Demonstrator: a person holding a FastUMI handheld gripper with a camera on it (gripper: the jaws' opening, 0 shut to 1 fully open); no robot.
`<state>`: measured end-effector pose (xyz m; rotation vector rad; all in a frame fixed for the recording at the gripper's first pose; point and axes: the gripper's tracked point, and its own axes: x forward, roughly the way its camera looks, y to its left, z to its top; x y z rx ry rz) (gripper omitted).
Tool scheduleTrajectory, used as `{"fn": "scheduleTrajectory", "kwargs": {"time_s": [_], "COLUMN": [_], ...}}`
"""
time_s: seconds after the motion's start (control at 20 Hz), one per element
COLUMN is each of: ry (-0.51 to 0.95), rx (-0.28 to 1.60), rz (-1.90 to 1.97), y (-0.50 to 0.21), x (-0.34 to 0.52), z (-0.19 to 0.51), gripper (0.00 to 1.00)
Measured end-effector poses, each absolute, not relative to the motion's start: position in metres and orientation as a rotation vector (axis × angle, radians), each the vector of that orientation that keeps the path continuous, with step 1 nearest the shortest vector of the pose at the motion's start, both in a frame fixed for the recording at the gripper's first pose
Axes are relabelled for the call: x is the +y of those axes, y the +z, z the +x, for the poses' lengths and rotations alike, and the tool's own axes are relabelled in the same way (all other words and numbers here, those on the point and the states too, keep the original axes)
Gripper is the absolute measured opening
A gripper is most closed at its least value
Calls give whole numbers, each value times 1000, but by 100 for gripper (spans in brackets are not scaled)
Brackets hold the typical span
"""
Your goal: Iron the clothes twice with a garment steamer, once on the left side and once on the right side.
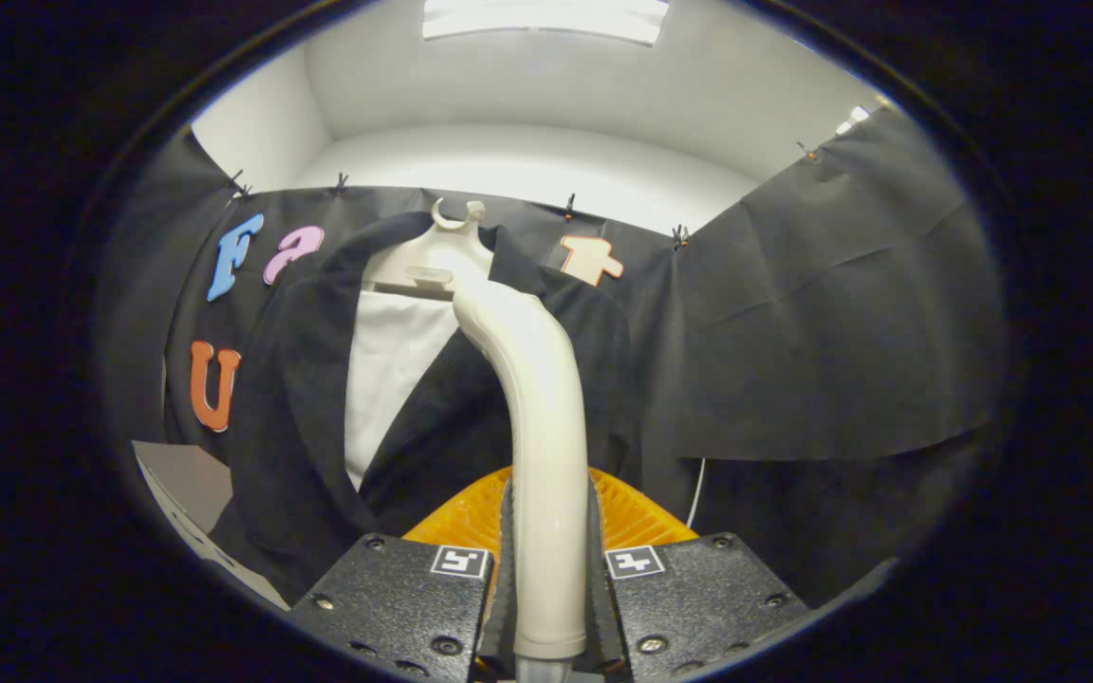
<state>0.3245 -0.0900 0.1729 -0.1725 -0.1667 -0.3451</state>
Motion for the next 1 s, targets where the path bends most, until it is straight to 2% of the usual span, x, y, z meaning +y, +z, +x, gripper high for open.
{"fn": "scheduleTrajectory", "kwargs": {"time_s": [1.0], "ry": [-415], "rx": [119], "rz": [-209], "y": [45], "x": [-91], "z": [278], "gripper": [32]}}
